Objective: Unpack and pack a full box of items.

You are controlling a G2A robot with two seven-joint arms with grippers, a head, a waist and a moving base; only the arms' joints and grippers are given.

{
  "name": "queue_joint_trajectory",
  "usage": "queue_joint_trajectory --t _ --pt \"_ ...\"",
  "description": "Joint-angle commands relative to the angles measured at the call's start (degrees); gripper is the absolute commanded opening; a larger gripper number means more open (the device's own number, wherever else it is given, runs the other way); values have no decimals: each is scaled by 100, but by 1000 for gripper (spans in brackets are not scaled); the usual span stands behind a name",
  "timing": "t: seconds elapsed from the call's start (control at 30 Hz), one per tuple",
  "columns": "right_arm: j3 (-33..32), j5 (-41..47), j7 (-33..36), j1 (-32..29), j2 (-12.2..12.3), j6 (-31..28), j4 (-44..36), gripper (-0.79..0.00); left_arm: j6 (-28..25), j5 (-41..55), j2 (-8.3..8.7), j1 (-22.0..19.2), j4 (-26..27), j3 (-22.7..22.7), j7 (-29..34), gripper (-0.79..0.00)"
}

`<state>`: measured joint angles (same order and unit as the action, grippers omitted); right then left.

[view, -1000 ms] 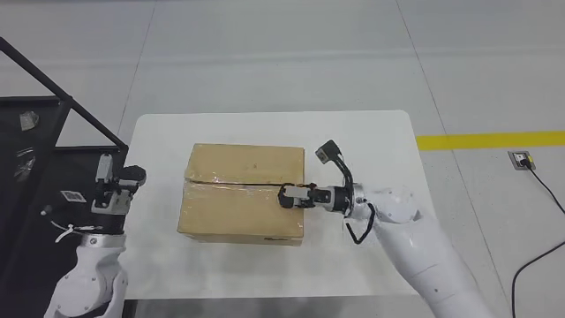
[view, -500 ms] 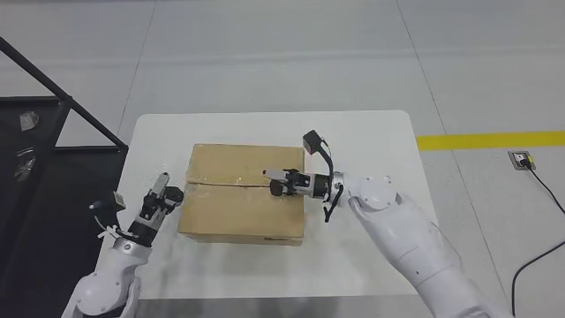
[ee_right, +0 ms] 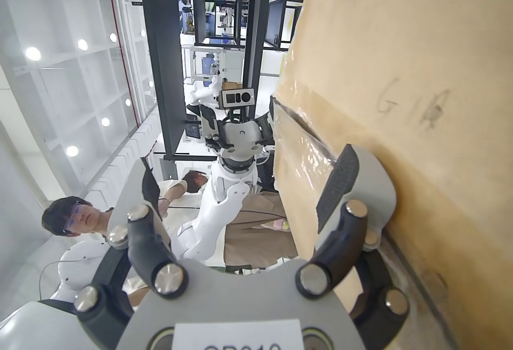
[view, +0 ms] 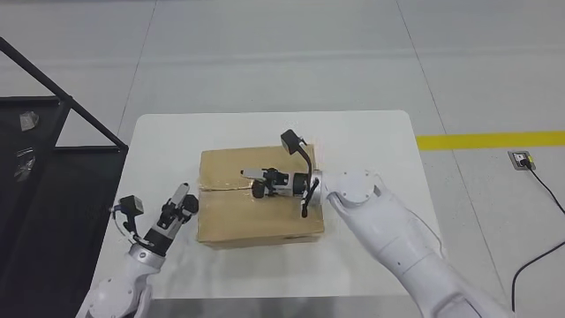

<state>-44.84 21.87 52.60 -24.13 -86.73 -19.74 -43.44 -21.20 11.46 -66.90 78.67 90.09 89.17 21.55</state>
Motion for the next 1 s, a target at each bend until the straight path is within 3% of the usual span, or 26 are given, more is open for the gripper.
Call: queue_joint_trajectory --t 0.0,0.63,0.97 --pt "105 65 -12 88 -95 32 143 0 -10 -6 -6 20 21 -43 1 0" --pt "740 1020 343 622 -1145 -411 1600 0 -70 295 -30 23 -72 75 -157 0" --pt "871 832 628 858 -1447 -531 2244 0 -67 368 -32 -5 -161 154 -134 0"
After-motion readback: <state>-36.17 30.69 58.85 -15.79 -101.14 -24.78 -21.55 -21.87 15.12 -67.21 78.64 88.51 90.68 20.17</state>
